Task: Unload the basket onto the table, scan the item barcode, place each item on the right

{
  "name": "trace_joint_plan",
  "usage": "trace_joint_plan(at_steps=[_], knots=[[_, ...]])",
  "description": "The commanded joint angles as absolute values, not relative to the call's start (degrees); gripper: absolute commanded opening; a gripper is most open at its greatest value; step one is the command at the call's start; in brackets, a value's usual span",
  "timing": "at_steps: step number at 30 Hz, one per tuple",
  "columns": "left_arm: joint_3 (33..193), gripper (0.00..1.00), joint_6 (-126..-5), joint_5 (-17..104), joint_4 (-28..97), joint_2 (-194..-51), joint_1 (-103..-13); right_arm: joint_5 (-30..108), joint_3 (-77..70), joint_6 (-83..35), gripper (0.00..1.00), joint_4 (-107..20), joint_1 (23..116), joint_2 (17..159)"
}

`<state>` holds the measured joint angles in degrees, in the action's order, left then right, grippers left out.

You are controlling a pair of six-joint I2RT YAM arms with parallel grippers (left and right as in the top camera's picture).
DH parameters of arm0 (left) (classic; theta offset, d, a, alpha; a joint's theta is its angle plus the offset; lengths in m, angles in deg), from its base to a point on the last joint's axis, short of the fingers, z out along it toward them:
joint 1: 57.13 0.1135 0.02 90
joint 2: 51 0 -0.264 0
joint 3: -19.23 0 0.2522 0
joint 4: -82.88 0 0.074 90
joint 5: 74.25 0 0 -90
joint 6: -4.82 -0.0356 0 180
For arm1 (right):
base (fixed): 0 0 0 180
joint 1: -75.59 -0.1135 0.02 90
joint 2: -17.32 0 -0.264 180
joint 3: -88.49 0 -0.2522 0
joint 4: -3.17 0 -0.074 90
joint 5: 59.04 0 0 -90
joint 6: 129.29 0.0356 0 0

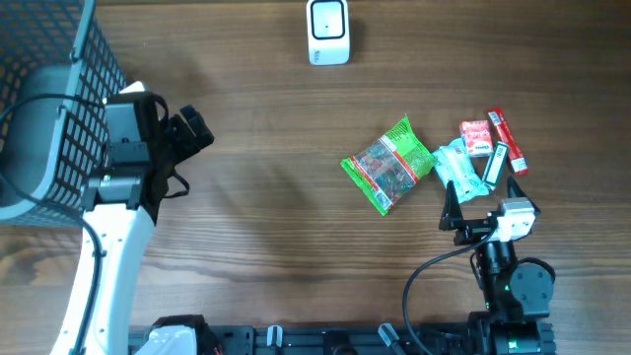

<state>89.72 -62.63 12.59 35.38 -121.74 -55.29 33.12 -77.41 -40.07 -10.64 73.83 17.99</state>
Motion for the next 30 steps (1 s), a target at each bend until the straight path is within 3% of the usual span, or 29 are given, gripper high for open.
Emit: trace_joint_plan(at_steps=[1, 10, 18, 22, 25, 30], knots=[[89.89, 1.0, -63.77, 12.25, 32.82, -111.77, -55.02, 34.01, -77.47, -40.77, 1.0, -10.49, 74.07, 17.53], [89.89, 1.0, -63.79, 12.22, 28.76, -75.55, -55.02, 34.01, -77.47, -40.77, 1.0, -10.49, 74.07, 17.53], [88.71, 1.0, -63.79, 11.57, 13.33, -56.8, -52.34, 34.01, -77.47, -40.77, 1.0, -10.49, 74.07, 17.53], [86.09, 1.0, -63.79, 11.57, 12.74, -51.25, -52.01, 34.01, -77.47, -40.79, 1.0, -10.49, 74.07, 17.53], [83.67, 1.0, -63.77, 12.38, 19.03, -51.25, -52.07, 34.01, -77.47, -40.77, 1.0, -10.49, 74.07, 17.53], [71.8, 1.0, -63.79, 17.56, 54.02, -51.25, -52.1, 34.01, -77.47, -40.77, 1.0, -10.49, 74.07, 17.53]])
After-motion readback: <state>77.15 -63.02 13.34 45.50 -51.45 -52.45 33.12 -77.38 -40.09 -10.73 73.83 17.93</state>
